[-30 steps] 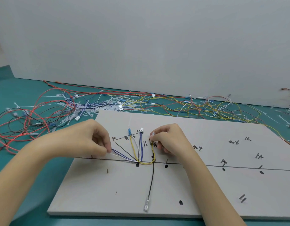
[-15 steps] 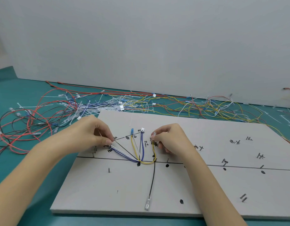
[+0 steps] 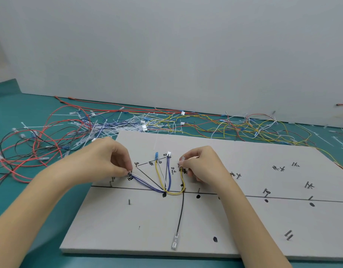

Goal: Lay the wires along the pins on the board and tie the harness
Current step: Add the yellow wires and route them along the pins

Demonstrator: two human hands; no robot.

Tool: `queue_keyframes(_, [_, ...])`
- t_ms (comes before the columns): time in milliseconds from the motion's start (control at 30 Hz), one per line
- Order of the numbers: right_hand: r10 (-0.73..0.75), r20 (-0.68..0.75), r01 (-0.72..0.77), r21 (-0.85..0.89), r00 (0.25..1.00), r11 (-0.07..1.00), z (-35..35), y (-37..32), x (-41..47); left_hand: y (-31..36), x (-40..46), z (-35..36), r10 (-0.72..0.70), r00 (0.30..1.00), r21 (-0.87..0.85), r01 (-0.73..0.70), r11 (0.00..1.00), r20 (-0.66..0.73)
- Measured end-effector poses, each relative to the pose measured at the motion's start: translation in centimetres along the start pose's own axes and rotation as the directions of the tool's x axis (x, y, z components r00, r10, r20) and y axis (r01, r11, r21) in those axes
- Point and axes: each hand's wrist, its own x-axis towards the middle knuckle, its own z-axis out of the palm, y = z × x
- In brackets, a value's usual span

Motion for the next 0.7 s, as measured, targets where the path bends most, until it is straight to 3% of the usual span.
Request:
queue_keyframes(233, [-0.008,-0.006,0.008,-0.02,1.0,1.0,0.06,-0.02,0.02,0.41,-0.09,0.49,0.013,1.0,0.098,-0.013,0.995,0.006])
queue_keyframes(400, [-0.01,-0.006,0.01,-0.025,1.0,1.0,0.07,-0.01,-0.05,0.12,-0.03,0.31,-0.019,1.0,0.059,0.019,0.998,0.004])
queue_keyframes(700, [-0.019,-0.01,0.018,-0.042,1.0,0.999,0.1,-0.08,-0.13,-0.34,0.56,0.96,0.05,0.998,0.154,-0.043,0.987,-0.04])
